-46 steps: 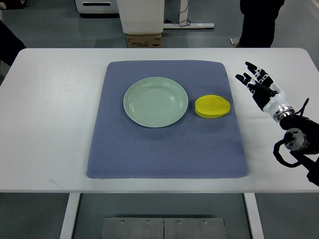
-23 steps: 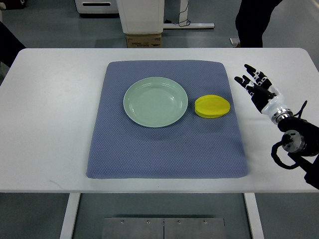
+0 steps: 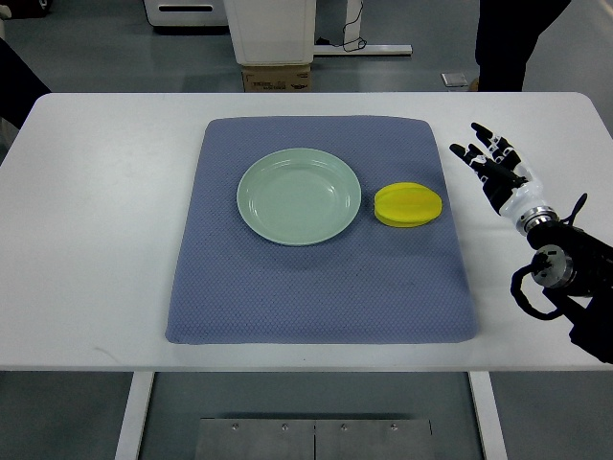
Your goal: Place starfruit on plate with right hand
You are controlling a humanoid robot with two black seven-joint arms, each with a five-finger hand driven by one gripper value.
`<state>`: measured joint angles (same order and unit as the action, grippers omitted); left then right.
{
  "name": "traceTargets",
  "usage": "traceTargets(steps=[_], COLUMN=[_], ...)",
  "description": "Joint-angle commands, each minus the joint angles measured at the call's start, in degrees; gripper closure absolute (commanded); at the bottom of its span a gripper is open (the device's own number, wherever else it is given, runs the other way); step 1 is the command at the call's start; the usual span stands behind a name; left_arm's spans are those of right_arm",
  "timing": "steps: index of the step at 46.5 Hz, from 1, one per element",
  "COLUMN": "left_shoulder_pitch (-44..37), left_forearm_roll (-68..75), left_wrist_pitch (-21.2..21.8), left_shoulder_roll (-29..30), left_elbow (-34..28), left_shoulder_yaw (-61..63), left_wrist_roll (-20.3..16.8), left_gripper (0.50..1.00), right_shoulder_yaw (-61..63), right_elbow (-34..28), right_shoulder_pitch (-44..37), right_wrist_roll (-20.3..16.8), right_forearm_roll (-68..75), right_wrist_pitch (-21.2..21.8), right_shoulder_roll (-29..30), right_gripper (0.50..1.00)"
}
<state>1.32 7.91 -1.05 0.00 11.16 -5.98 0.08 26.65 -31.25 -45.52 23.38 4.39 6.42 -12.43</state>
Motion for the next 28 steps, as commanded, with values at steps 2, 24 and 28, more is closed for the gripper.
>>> traceTargets(steps=[2,24,28], left_shoulder_pitch=[0.00,0.00,0.00], left_forearm_roll=[0.00,0.00,0.00], left_wrist_pitch=[0.00,0.00,0.00], left_shoulder_roll=[0.00,0.00,0.00], left_elbow=[0.00,0.00,0.00], left_shoulder_yaw=[0.00,0.00,0.00], left_wrist_roll=[0.01,0.01,0.01], left_gripper=[0.500,0.500,0.500], right_shoulder_yaw=[-0.02,-0.02,-0.37], right_elbow=[1.11,4.18,3.83], right_shoulder_pitch=[-1.06,-1.50,-1.67], right_wrist_roll=[0.00,-0.18,0.08], right_forearm_roll=[0.00,0.09,-0.09], right_wrist_pitch=[-0.09,-0.18,0.52], right_shoulder_roll=[0.21,0.38,0.38], right_gripper=[0.500,0.500,0.500])
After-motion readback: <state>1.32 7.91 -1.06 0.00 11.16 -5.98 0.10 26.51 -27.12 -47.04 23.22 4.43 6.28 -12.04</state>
